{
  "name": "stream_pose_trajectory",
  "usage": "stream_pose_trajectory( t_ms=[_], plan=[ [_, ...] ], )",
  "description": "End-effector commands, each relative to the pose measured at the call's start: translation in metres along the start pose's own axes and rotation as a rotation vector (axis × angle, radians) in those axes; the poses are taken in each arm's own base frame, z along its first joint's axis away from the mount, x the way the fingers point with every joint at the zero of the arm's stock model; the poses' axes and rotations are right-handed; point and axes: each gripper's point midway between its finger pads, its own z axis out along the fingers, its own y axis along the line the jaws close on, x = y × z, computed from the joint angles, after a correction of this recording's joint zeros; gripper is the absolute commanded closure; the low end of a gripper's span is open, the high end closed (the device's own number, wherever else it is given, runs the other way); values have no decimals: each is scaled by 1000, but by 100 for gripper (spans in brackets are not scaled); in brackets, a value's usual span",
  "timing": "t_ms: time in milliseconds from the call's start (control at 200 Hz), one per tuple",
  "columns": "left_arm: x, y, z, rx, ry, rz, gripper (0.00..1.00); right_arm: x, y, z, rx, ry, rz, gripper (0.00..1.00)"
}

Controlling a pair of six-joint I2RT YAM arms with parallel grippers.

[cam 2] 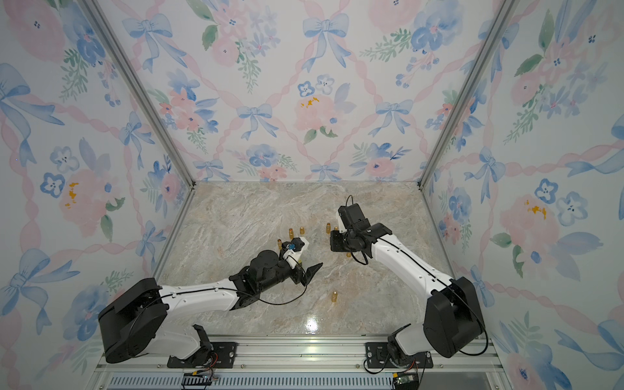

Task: Open the lipstick cap
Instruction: Place the lipstick at the center of the board.

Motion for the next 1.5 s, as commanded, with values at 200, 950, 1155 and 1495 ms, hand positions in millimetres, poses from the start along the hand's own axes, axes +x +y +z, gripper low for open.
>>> stream_pose_trajectory(
  t_ms=[200, 950, 1155, 1495],
  plan=[
    [16, -3, -3, -12, 54, -45, 2, 10, -27, 47, 180, -33, -71, 83],
    [26, 0, 1, -43, 79, -46, 2, 35, -59, 97, 267, -17, -59, 82],
    [25, 1, 2, -51, 77, -45, 2, 40, -61, 99, 269, -13, -70, 81],
    [21, 2, 2, -55, 68, -40, 2, 35, -54, 90, 249, -35, -79, 69]
  ],
)
